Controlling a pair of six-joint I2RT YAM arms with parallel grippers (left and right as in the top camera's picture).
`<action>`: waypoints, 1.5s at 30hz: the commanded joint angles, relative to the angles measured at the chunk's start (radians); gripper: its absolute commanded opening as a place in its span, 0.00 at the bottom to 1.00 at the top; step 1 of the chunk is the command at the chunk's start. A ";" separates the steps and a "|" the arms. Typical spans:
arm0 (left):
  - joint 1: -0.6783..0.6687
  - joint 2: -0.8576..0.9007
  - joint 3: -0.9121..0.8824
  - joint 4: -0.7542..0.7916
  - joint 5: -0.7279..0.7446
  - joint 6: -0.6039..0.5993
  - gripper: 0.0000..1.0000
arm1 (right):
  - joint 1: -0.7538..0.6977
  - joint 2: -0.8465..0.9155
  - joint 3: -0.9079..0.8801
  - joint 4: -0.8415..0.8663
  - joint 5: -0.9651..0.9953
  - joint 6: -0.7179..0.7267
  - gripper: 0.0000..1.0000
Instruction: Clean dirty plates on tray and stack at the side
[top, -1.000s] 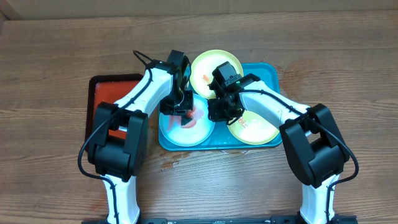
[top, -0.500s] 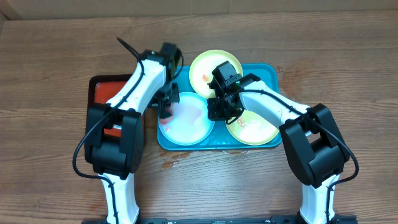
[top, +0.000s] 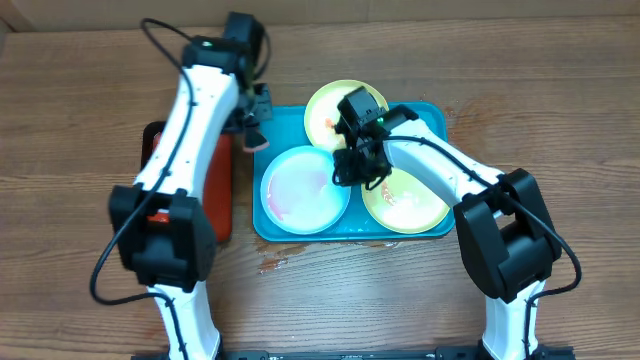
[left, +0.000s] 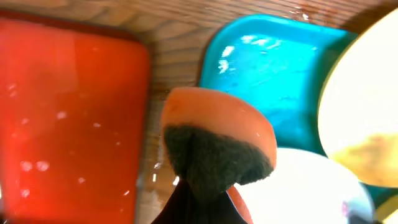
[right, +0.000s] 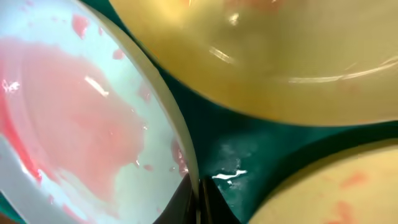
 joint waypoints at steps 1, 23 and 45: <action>0.105 -0.058 0.027 -0.039 0.032 0.001 0.04 | 0.038 -0.048 0.129 -0.044 0.198 -0.063 0.04; 0.320 -0.058 0.020 -0.108 -0.089 0.002 0.04 | 0.374 -0.064 0.306 0.055 1.321 -0.544 0.04; 0.386 -0.058 0.020 -0.109 -0.076 0.002 0.04 | 0.400 -0.096 0.307 0.172 1.310 -0.528 0.04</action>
